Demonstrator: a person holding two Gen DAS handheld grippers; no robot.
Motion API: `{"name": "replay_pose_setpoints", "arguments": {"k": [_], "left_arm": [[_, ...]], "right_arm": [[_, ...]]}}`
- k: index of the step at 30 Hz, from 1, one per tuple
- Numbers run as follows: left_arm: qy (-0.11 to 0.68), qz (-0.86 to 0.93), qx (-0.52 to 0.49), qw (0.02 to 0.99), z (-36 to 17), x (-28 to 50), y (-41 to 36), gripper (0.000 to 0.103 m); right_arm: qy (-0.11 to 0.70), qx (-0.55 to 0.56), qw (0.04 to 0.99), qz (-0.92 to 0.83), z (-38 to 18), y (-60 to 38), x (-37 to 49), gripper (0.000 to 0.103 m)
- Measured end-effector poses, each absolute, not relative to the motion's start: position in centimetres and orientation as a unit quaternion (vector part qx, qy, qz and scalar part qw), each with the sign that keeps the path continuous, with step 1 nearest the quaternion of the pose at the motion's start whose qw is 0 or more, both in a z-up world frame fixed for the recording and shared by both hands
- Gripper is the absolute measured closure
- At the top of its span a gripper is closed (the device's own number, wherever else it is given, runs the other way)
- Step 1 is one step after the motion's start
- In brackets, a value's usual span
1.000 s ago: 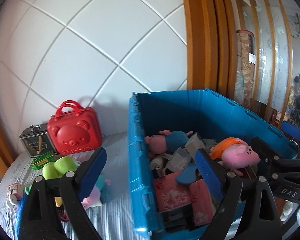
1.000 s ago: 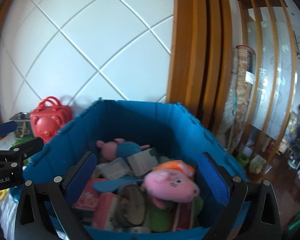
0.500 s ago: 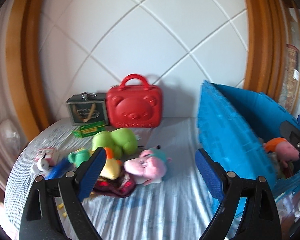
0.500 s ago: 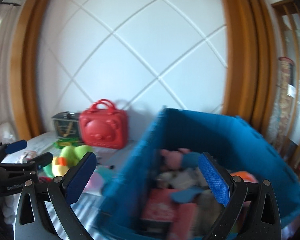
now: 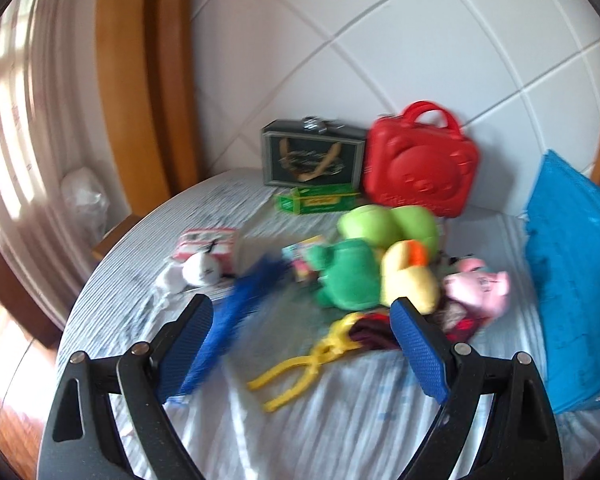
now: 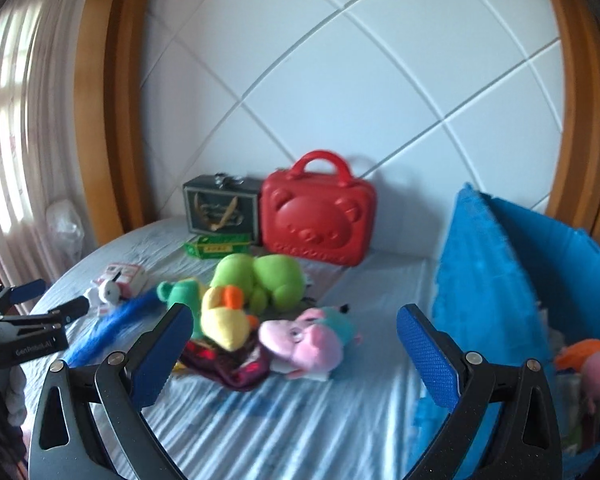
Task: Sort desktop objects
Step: 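Move both tools back over the toy pile on the table, then grasp the white plush bunny with the left tool while the right tool grasps the ointment box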
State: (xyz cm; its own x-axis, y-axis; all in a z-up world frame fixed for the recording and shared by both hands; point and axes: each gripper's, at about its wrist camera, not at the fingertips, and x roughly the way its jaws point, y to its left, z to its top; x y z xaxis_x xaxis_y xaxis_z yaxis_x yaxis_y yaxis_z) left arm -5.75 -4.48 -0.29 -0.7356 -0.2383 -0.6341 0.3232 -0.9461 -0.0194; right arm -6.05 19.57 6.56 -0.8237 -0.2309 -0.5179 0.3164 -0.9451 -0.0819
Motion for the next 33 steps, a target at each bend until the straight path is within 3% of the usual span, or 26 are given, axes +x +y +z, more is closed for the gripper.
{"name": "replay_pose_setpoints", "arguments": {"k": [14, 33], "left_arm": [[0.098, -0.879, 0.421, 0.201, -9.5, -6.6, -24.5, 0.012], [0.071, -0.855, 0.482, 0.177, -16.7, -18.1, -33.3, 0.012]], "right_arm": [[0.092, 0.366, 0.159, -0.912, -1.1, 4.8, -11.1, 0.000], [0.137, 0.432, 0.184, -0.872, -7.6, -6.7, -18.8, 0.000]]}}
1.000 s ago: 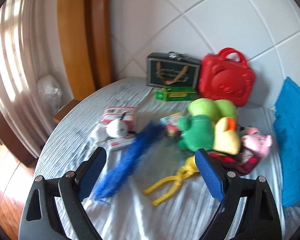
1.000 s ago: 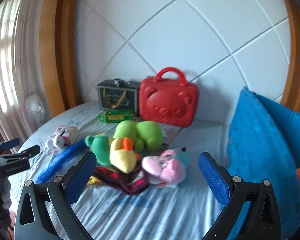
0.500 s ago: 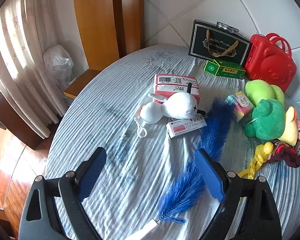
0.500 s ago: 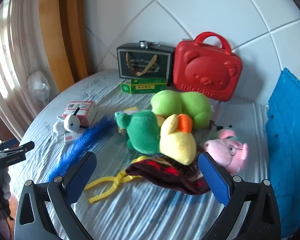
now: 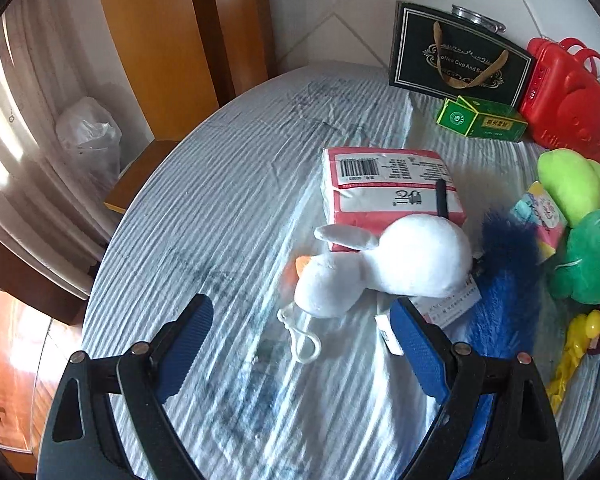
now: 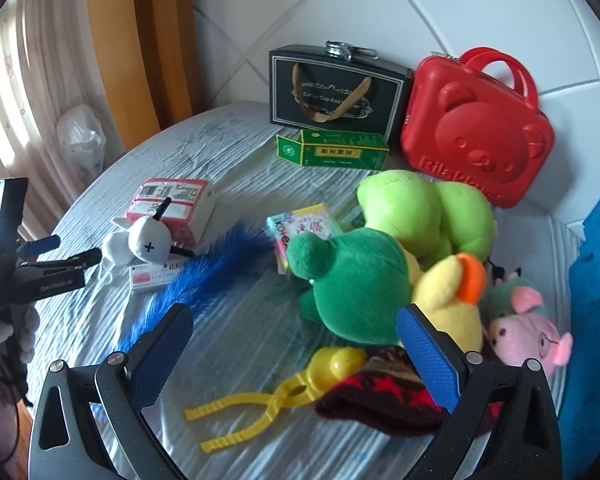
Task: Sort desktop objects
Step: 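Grasp the white plush bunny with the left tool while the right tool grasps the ointment box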
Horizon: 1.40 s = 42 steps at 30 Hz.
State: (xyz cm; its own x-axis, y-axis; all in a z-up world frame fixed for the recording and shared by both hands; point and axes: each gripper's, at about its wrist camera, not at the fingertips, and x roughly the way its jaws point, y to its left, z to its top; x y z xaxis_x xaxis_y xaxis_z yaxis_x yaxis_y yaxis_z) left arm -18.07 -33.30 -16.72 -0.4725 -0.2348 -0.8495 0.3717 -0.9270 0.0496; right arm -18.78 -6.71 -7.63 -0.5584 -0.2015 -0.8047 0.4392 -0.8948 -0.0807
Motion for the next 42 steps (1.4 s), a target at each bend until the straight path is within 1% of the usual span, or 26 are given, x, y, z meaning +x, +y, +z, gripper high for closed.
{"name": "replay_pose_setpoints", "arguments": {"k": [4, 5, 6, 7, 8, 9, 10, 15, 20, 24, 25, 26, 27, 28, 29, 32, 34, 35, 36, 37, 40, 42], "left_arm": [[0.072, -0.847, 0.501, 0.163, -19.1, -20.2, -34.3, 0.012], [0.073, -0.846, 0.504, 0.156, -19.8, -20.6, -34.3, 0.015], [0.077, -0.845, 0.507, 0.148, -20.3, -20.9, -34.3, 0.026], [0.086, -0.843, 0.511, 0.142, -20.7, -21.1, -34.4, 0.034], [0.104, -0.842, 0.513, 0.132, -21.0, -21.2, -34.6, 0.052], [0.123, -0.843, 0.510, 0.120, -21.1, -21.0, -34.8, 0.061], [0.130, -0.844, 0.506, 0.122, -21.1, -20.9, -34.9, 0.061], [0.111, -0.847, 0.491, 0.171, -20.1, -18.9, -36.3, 0.064], [0.117, -0.837, 0.468, 0.258, -18.4, -14.8, -39.3, 0.064], [0.147, -0.816, 0.490, 0.270, -19.5, -13.2, -39.5, 0.063], [0.156, -0.809, 0.500, 0.266, -20.1, -13.0, -39.1, 0.063], [0.161, -0.806, 0.505, 0.264, -20.4, -12.8, -38.8, 0.063], [0.162, -0.804, 0.510, 0.261, -20.6, -12.6, -38.3, 0.063], [0.161, -0.803, 0.512, 0.258, -20.6, -12.4, -37.9, 0.063], [0.158, -0.805, 0.513, 0.255, -20.4, -12.5, -37.6, 0.063], [0.140, -0.818, 0.498, 0.251, -18.9, -12.2, -37.4, 0.063], [0.126, -0.829, 0.485, 0.246, -17.6, -11.9, -37.6, 0.053], [0.122, -0.834, 0.479, 0.244, -17.2, -12.0, -38.0, 0.039], [0.119, -0.841, 0.472, 0.238, -16.9, -12.2, -38.2, 0.028], [0.112, -0.845, 0.468, 0.235, -16.9, -12.7, -38.5, 0.026], [0.083, -0.848, 0.472, 0.227, -17.8, -14.6, -39.3, 0.026], [0.086, -0.844, 0.484, 0.216, -19.2, -16.0, -40.0, 0.026]], "right_arm": [[0.148, 0.441, 0.188, -0.865, -8.9, -8.1, -20.4, 0.000], [0.149, 0.444, 0.189, -0.863, -9.2, -8.5, -20.8, 0.000], [0.149, 0.446, 0.191, -0.861, -9.5, -8.7, -21.0, 0.000], [0.151, 0.449, 0.192, -0.859, -9.8, -9.1, -21.3, 0.000], [0.153, 0.452, 0.195, -0.857, -10.1, -9.5, -21.6, 0.000], [0.154, 0.454, 0.197, -0.855, -10.4, -9.9, -21.8, 0.000], [0.156, 0.456, 0.201, -0.853, -10.6, -10.3, -21.9, 0.000], [0.162, 0.461, 0.220, -0.844, -11.3, -12.1, -22.2, 0.000], [0.165, 0.463, 0.246, -0.835, -11.8, -14.0, -22.1, 0.000], [0.170, 0.464, 0.286, -0.821, -12.2, -16.9, -21.7, 0.000], [0.174, 0.467, 0.299, -0.814, -12.6, -17.9, -21.5, 0.003], [0.181, 0.471, 0.311, -0.806, -12.9, -18.9, -21.3, 0.013], [0.186, 0.474, 0.317, -0.800, -13.3, -19.6, -21.1, 0.020], [0.190, 0.482, 0.323, -0.792, -13.9, -20.4, -21.0, 0.031], [0.191, 0.490, 0.327, -0.785, -14.4, -21.0, -20.9, 0.038], [0.187, 0.514, 0.333, -0.768, -16.2, -22.2, -20.9, 0.039], [0.184, 0.534, 0.336, -0.754, -17.3, -22.4, -21.1, 0.039], [0.186, 0.544, 0.334, -0.747, -17.9, -22.3, -21.1, 0.039], [0.192, 0.551, 0.327, -0.743, -18.6, -22.1, -21.1, 0.039], [0.201, 0.558, 0.314, -0.741, -19.2, -21.8, -21.1, 0.039], [0.203, 0.585, 0.279, -0.734, -20.7, -20.3, -21.9, 0.039], [0.192, 0.598, 0.252, -0.736, -21.2, -19.1, -22.7, 0.039]]}}
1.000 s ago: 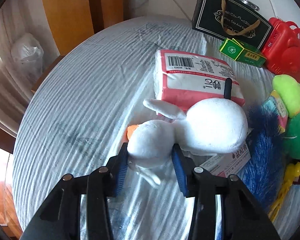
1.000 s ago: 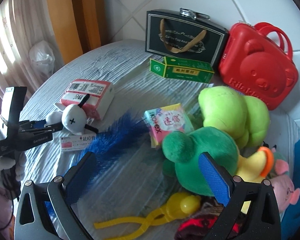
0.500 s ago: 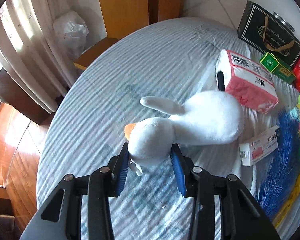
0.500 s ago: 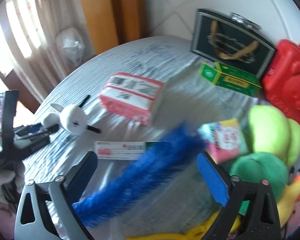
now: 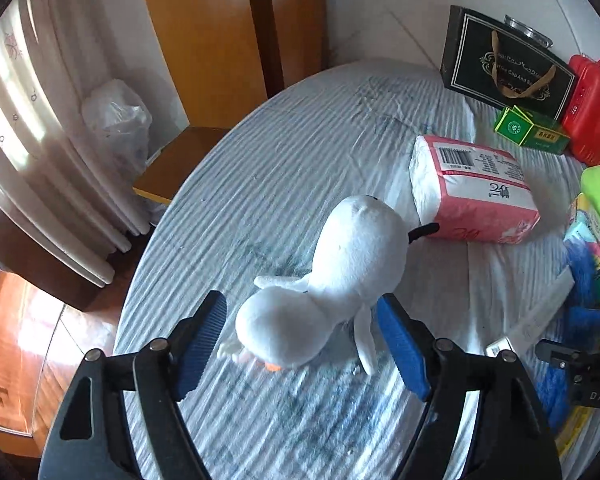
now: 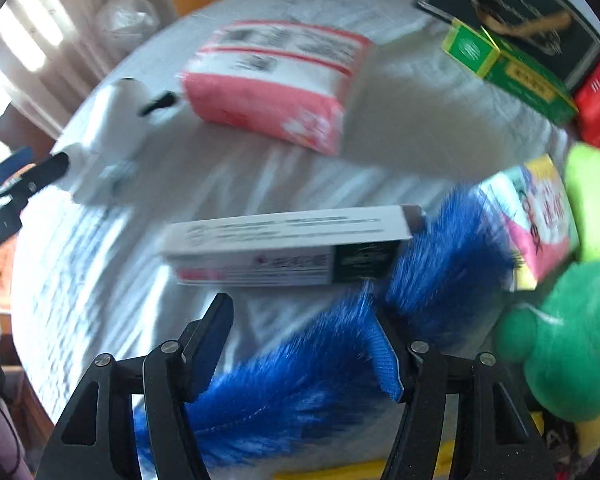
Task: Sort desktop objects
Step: 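Grasp the white plush bunny with the left tool while the right tool grasps the ointment box, then lift the bunny and ointment box with both tools and carry them to the crate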
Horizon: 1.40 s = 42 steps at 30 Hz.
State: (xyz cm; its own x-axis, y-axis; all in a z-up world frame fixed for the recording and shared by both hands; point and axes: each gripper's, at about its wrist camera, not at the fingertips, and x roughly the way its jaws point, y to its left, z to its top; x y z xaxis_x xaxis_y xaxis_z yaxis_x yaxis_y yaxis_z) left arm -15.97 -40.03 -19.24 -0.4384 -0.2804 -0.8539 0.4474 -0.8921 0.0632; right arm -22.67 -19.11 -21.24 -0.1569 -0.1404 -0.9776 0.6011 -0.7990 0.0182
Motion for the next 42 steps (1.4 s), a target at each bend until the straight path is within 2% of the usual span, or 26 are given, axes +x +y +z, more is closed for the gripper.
{"name": "replay_pose_setpoints", "arguments": {"k": [3, 4, 5, 9, 13, 15, 16, 17, 18, 19, 21, 22, 32, 42], "left_arm": [[0.117, -0.838, 0.499, 0.190, -21.3, -17.3, -40.5, 0.026], [0.135, -0.837, 0.498, 0.180, -21.5, -17.4, -40.3, 0.028], [0.144, -0.837, 0.498, 0.173, -21.7, -17.4, -39.9, 0.038], [0.168, -0.822, 0.517, 0.172, -23.0, -17.1, -38.0, 0.051], [0.178, -0.818, 0.512, 0.191, -23.1, -17.0, -37.1, 0.051], [0.183, -0.814, 0.519, 0.187, -23.4, -17.5, -37.3, 0.051], [0.183, -0.812, 0.522, 0.187, -23.7, -17.8, -37.5, 0.051], [0.180, -0.812, 0.522, 0.188, -23.9, -18.0, -37.6, 0.051], [0.178, -0.812, 0.523, 0.188, -23.9, -18.1, -37.6, 0.051], [0.181, -0.813, 0.522, 0.186, -23.9, -18.0, -37.6, 0.052], [0.191, -0.813, 0.521, 0.174, -23.7, -17.7, -37.3, 0.065], [0.195, -0.815, 0.519, 0.168, -23.5, -17.4, -37.0, 0.068], [0.173, -0.847, 0.482, 0.142, -18.6, -14.4, -33.1, 0.068], [0.135, -0.880, 0.439, 0.119, -12.2, -11.0, -28.1, 0.068]], "right_arm": [[0.137, 0.612, 0.241, -0.741, -20.8, -17.7, -23.8, 0.034], [0.116, 0.615, 0.243, -0.741, -20.5, -17.6, -24.1, 0.023], [0.106, 0.615, 0.244, -0.742, -20.3, -17.6, -24.2, 0.013], [0.084, 0.616, 0.240, -0.745, -20.1, -18.7, -24.7, 0.010], [0.068, 0.625, 0.222, -0.745, -21.2, -19.8, -25.0, 0.011], [0.062, 0.627, 0.224, -0.743, -21.5, -20.2, -25.0, 0.015], [0.076, 0.627, 0.218, -0.744, -21.6, -20.4, -24.8, 0.041], [0.095, 0.616, 0.212, -0.753, -21.4, -20.5, -24.5, 0.058], [0.093, 0.616, 0.224, -0.750, -21.4, -20.5, -24.3, 0.061], [0.085, 0.622, 0.233, -0.743, -21.5, -20.3, -24.2, 0.062], [0.086, 0.619, 0.233, -0.745, -21.5, -20.0, -24.0, 0.063], [0.087, 0.617, 0.234, -0.746, -21.5, -19.9, -24.0, 0.064], [0.090, 0.572, 0.257, -0.774, -17.0, -18.0, -20.6, 0.069], [0.081, 0.493, 0.265, -0.825, -9.4, -14.1, -16.7, 0.069]]}}
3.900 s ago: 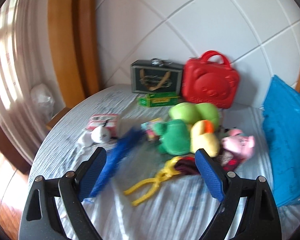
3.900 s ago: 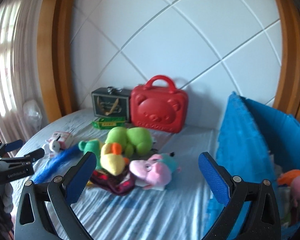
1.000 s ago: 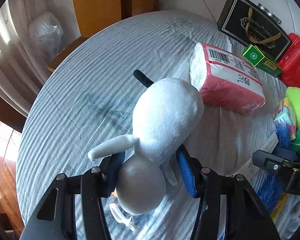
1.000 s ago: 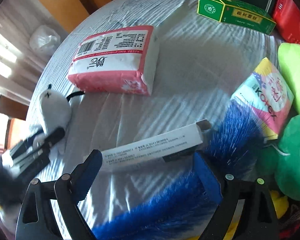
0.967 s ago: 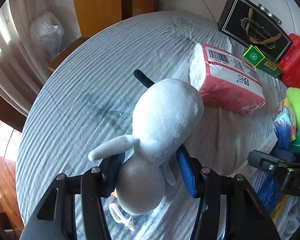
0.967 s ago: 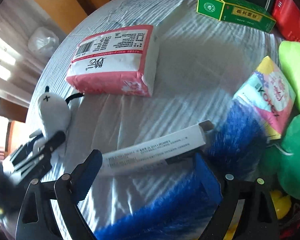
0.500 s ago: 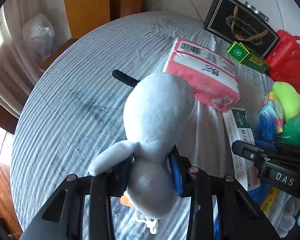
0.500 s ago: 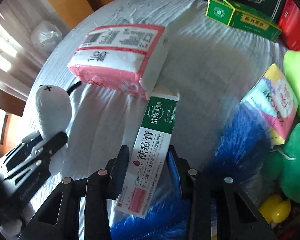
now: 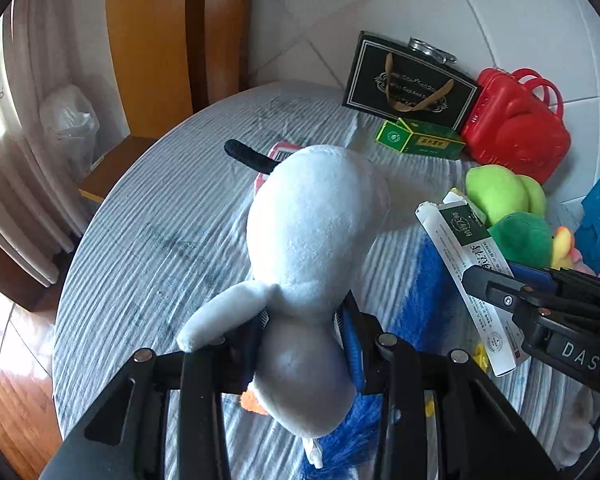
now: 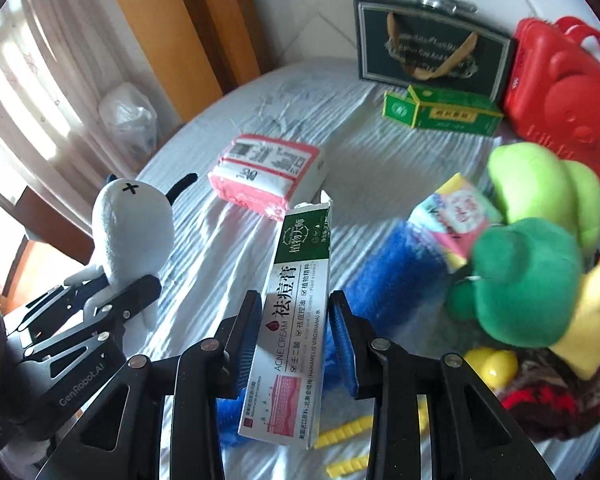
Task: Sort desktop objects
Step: 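Lift the bunny and ointment box with both tools and carry them to the crate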
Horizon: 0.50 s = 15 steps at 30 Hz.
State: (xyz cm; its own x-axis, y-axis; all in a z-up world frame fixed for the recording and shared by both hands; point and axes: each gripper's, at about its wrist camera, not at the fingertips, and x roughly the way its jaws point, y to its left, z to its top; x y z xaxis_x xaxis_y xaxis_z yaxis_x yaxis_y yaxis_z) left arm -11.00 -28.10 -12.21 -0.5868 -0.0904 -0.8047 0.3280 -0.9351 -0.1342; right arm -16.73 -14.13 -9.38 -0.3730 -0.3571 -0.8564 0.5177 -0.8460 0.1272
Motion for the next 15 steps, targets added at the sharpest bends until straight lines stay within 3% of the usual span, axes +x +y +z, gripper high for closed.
{"name": "replay_pose_setpoints", "arguments": {"k": [15], "left_arm": [[0.053, -0.931, 0.358, 0.045, -2.3, -7.4, -13.1, 0.068]], "right_arm": [[0.054, 0.366, 0.217, -0.904, 0.9, -1.3, -9.6, 0.069]]}}
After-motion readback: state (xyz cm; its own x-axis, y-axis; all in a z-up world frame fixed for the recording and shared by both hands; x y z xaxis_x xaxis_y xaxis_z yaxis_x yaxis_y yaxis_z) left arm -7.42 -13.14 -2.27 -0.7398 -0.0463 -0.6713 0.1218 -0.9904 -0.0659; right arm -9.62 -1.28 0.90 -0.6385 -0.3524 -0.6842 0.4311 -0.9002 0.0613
